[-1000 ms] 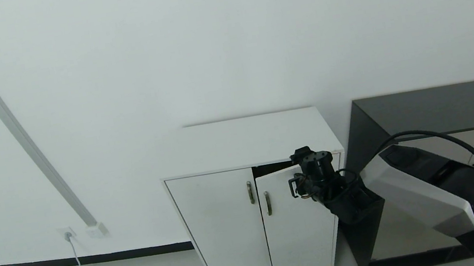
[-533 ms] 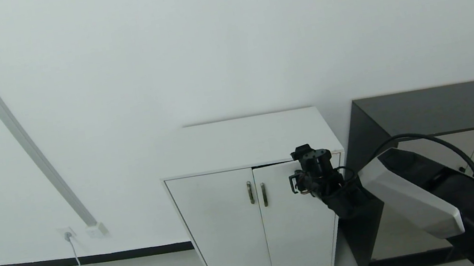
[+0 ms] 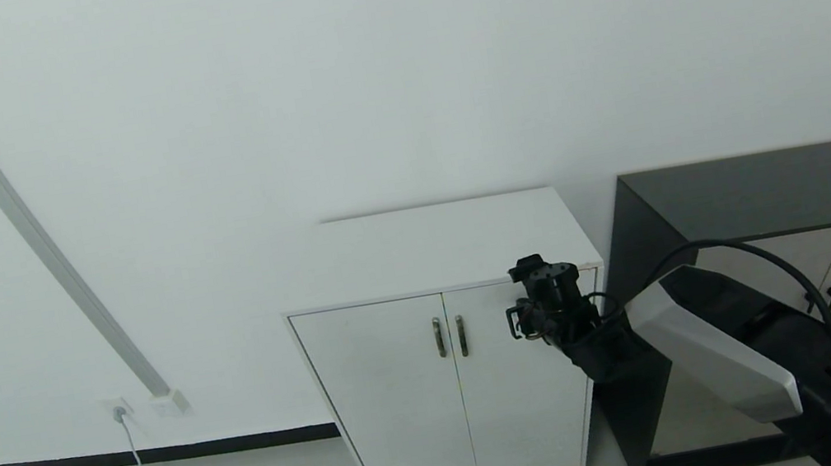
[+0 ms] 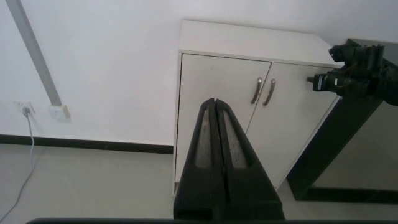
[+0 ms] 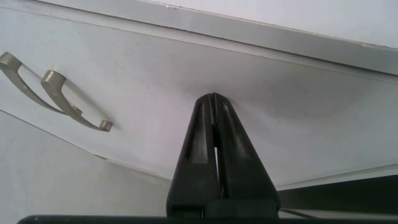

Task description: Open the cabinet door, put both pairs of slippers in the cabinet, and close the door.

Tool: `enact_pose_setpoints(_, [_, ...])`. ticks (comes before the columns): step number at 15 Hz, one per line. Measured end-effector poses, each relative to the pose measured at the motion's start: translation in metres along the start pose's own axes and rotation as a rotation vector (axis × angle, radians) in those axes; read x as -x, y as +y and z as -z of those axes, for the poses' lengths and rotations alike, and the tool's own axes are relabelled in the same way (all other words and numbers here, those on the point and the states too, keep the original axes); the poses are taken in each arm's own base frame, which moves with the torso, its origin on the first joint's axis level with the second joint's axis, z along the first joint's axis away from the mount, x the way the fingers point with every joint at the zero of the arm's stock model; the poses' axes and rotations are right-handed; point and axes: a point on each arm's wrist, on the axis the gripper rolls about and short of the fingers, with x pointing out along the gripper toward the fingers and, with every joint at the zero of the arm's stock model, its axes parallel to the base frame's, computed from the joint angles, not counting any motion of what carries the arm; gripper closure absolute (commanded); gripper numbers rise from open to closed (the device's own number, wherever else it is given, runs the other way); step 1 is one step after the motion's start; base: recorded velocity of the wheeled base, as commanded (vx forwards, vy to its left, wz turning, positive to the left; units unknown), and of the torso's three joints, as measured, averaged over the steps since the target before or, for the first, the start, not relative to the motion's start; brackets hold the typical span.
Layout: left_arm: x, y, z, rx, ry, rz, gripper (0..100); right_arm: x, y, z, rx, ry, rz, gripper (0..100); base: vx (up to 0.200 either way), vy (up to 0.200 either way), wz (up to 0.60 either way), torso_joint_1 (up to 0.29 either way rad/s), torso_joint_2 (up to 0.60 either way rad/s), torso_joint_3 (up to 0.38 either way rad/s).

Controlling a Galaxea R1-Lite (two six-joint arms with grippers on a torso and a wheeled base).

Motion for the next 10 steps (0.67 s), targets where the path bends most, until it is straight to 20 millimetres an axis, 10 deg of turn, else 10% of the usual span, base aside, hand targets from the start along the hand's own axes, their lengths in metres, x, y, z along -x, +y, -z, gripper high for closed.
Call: enact_pose_setpoints(10, [0.0, 0.0, 0.0, 0.0, 0.0, 0.0, 100, -0.0064, -0.0034, 0.001, 0.008, 0.006, 0.012, 100, 0.0, 0.0, 0.0, 0.0, 0.0, 0.0])
